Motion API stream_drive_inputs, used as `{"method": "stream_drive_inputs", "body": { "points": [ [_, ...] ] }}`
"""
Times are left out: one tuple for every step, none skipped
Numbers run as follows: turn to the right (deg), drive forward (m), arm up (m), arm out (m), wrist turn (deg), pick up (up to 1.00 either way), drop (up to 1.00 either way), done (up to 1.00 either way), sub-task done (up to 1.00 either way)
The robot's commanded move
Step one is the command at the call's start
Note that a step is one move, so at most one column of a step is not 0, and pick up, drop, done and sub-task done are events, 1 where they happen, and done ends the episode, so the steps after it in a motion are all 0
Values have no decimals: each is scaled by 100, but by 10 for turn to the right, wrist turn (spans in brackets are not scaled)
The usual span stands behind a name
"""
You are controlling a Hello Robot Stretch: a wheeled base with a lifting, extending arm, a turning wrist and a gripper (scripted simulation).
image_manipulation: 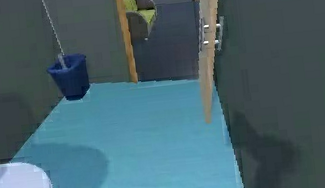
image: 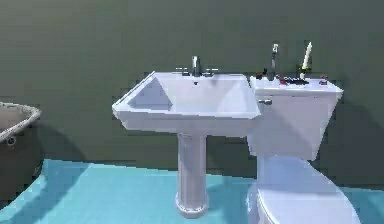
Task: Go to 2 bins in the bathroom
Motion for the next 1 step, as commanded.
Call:
{"method": "stream_drive_inputs", "body": {
  "points": [
    [450, 0, 0, 0, 0, 0, 0, 0, 0]
  ]
}}
